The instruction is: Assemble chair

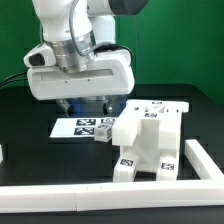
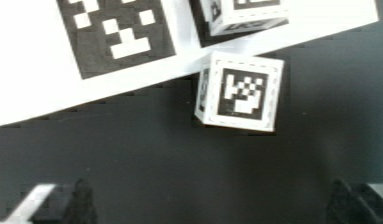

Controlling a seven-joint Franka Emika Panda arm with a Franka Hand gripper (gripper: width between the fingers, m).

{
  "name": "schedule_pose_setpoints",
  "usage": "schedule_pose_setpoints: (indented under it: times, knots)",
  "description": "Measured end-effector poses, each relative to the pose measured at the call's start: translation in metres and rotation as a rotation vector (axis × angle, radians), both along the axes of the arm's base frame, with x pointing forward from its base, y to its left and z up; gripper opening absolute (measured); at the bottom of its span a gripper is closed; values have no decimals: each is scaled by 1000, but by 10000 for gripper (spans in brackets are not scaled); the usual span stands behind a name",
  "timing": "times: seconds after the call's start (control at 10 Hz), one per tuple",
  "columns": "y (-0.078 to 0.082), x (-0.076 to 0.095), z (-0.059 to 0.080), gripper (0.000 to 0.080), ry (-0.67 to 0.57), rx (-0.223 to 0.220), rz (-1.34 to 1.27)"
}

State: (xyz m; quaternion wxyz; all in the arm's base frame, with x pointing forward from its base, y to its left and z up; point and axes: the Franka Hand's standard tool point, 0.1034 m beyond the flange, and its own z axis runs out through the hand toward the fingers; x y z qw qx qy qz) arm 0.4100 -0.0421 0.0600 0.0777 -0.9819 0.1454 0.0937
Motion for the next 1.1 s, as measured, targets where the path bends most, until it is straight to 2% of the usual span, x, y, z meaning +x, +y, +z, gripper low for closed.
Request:
schedule_pose_setpoints:
  times: [0.2,0.3,0.5,0.7,0.8,0.9,1.0,1.1]
  knots:
    - [-2,-3,-3,649,10,15,-35]
    - [-11,-11,-7,649,46,55,-133]
    - [-16,-9,-6,649,131,103,-210]
    - [-17,-8,-8,649,120,91,-205]
    - [-15,-11,-11,649,146,123,-257]
    - [-16,-15,-17,649,202,187,-361]
    - [-15,-16,-25,649,243,193,-399]
    - [-7,-18,-28,649,280,219,-429]
